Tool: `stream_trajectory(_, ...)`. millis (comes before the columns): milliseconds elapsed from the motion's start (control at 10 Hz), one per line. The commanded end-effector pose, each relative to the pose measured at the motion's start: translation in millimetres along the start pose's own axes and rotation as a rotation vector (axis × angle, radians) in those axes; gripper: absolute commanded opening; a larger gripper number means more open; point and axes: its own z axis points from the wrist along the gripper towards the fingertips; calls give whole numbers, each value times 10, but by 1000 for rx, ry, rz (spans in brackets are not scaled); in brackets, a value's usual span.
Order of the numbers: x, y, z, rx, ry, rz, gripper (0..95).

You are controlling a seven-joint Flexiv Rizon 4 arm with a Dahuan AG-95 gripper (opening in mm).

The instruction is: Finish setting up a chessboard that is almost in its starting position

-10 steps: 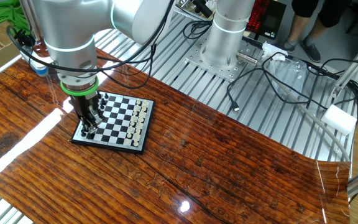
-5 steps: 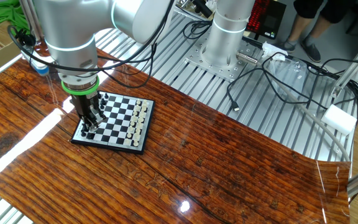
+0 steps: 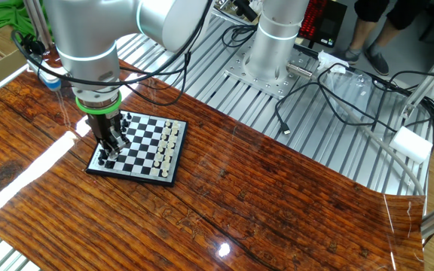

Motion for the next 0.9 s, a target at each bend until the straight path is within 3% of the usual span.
stream_trajectory(100,1,0,2,-1,1,1,0)
stream_trajectory(900,-1,-8,4,2,3,-31,0)
